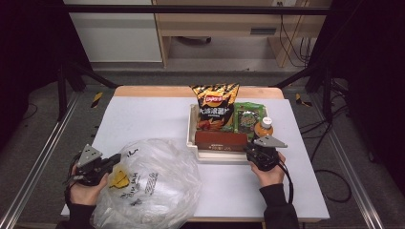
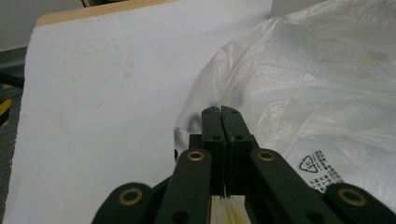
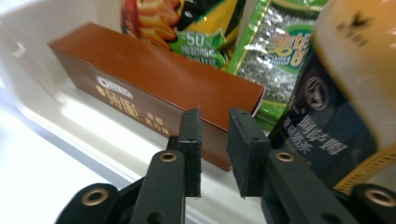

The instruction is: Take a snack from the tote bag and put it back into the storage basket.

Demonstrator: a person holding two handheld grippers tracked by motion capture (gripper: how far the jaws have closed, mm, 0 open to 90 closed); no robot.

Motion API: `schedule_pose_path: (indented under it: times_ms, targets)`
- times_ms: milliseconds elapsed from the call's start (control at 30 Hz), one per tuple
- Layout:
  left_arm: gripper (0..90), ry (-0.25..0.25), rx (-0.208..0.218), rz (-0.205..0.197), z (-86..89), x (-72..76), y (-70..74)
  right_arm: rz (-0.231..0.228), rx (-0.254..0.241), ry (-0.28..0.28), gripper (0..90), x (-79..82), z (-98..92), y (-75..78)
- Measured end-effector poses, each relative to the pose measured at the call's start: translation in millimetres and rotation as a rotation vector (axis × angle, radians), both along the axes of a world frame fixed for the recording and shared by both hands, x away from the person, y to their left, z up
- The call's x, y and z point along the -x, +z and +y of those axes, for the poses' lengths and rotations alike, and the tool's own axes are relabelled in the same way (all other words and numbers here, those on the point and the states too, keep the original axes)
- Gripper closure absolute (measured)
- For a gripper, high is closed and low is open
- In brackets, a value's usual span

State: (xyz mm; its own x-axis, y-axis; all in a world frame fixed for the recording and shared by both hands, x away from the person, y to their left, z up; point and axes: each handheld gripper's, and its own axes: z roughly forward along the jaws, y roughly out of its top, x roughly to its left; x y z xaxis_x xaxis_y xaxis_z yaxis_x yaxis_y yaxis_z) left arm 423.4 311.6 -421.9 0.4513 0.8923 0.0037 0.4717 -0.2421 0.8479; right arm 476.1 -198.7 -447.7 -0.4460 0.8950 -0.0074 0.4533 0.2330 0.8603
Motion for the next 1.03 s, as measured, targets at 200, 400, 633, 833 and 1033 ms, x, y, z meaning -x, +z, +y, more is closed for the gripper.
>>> schedule_pose_path:
  times_ms: [200,400,633,833,1033]
  targets:
    - [73.6,0.005,0.033,-0.039,2.3,3.4,6.5,-0.037,-0.034,0.015,63.2,13.0,-5.4,12.4]
    - [48.6,0.012,0.067,-0.11,7.5,8.4,16.7,-0.066,-0.063,0.02,50.1,28.5,-11.2,23.9]
    - [26.8,0.025,0.079,-0.165,13.0,10.0,22.5,-0.099,-0.096,-0.02,35.5,42.8,-29.7,35.1]
    - [19.8,0.04,0.102,-0.168,20.9,7.8,22.1,-0.103,-0.115,-0.078,15.7,47.1,-51.0,35.9]
    - [17.5,0.064,0.128,-0.161,31.0,4.7,19.7,-0.064,-0.098,-0.086,9.3,43.8,-60.3,28.6]
